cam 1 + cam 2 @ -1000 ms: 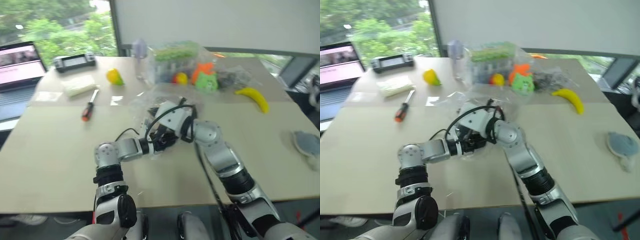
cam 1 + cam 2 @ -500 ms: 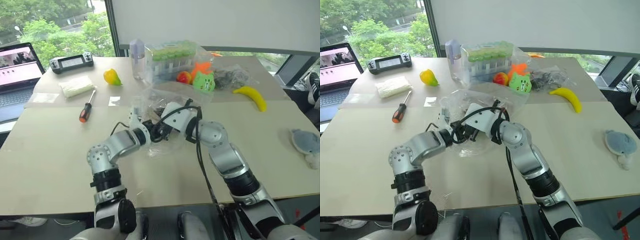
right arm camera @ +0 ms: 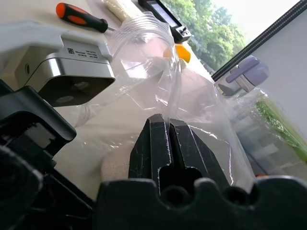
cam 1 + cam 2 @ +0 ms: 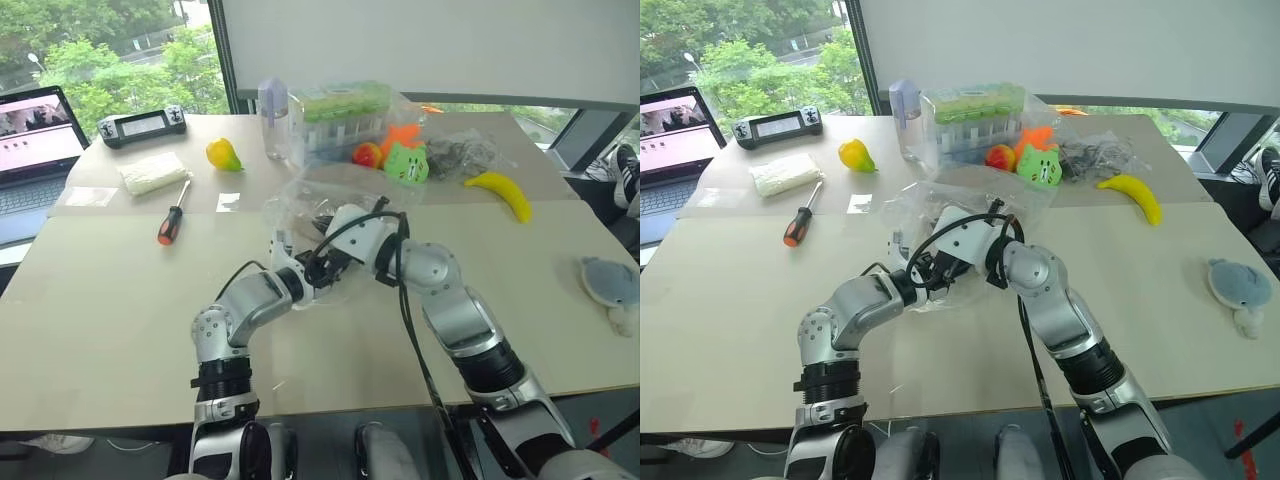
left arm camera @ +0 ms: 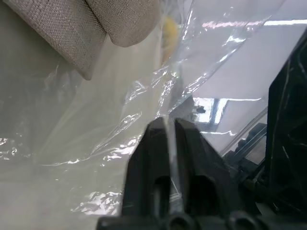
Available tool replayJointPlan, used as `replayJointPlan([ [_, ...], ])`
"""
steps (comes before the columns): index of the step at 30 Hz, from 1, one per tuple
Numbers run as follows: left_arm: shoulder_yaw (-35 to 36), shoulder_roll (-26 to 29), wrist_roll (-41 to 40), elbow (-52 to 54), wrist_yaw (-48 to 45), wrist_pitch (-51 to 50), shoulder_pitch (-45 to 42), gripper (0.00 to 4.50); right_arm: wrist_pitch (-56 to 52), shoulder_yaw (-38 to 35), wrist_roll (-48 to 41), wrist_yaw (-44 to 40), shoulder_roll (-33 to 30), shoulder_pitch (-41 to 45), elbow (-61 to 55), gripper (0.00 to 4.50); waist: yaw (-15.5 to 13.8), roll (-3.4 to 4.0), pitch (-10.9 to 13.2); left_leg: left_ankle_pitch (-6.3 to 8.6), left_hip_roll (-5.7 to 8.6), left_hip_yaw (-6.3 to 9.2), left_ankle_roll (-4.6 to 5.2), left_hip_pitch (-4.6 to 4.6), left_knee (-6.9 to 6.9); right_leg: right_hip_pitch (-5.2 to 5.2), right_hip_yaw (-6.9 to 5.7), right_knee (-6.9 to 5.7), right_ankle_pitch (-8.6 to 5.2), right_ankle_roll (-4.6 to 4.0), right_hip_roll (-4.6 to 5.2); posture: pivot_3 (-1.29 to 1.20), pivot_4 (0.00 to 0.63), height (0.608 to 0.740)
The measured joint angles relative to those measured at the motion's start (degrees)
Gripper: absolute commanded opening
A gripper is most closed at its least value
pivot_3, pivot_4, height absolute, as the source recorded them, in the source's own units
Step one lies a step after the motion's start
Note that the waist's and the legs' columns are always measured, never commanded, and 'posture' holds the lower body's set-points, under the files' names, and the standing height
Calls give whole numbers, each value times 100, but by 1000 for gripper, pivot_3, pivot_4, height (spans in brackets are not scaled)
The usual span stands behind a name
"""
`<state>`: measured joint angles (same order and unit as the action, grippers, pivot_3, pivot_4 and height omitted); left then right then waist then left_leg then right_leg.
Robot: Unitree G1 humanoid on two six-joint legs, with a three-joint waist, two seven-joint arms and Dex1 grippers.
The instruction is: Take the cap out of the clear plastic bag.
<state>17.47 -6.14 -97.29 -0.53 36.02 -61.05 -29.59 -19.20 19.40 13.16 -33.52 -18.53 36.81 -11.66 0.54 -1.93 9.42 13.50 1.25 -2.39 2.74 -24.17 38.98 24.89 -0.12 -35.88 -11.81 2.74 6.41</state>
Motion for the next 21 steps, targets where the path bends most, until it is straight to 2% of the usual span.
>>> replayJointPlan([
  [8,-429,855,-115,5,-197,72,56,4492,0,-1,1,21,7,-1,0,0,11,0,0,-1,0,0,1,6,0,-8,-3,-5,0,0,-5,0,150,738],
  [11,-533,1211,-52,7,-412,39,75,4492,0,4,-5,20,11,-1,0,0,16,0,0,-1,0,0,0,6,0,-9,-5,-8,0,0,-6,0,150,738],
  [14,-603,1908,242,23,-818,-135,92,4492,0,3,-33,16,-1,-5,0,0,31,1,0,-3,-2,0,-2,11,-2,-10,-5,-11,-1,-1,-13,0,150,738],
  [17,-668,2704,1129,36,-1534,-119,106,4492,0,1,-46,10,-13,-58,-5,0,28,2,0,-3,-2,-2,-3,14,-4,-15,-7,-9,-1,-1,-16,0,150,738],
  [21,-654,2773,1718,-15,-2058,55,109,4492,-1,7,-50,5,3,-142,-6,0,-19,3,0,-3,-3,4,-3,16,-2,-31,-23,5,-1,-1,-11,0,150,738],
])
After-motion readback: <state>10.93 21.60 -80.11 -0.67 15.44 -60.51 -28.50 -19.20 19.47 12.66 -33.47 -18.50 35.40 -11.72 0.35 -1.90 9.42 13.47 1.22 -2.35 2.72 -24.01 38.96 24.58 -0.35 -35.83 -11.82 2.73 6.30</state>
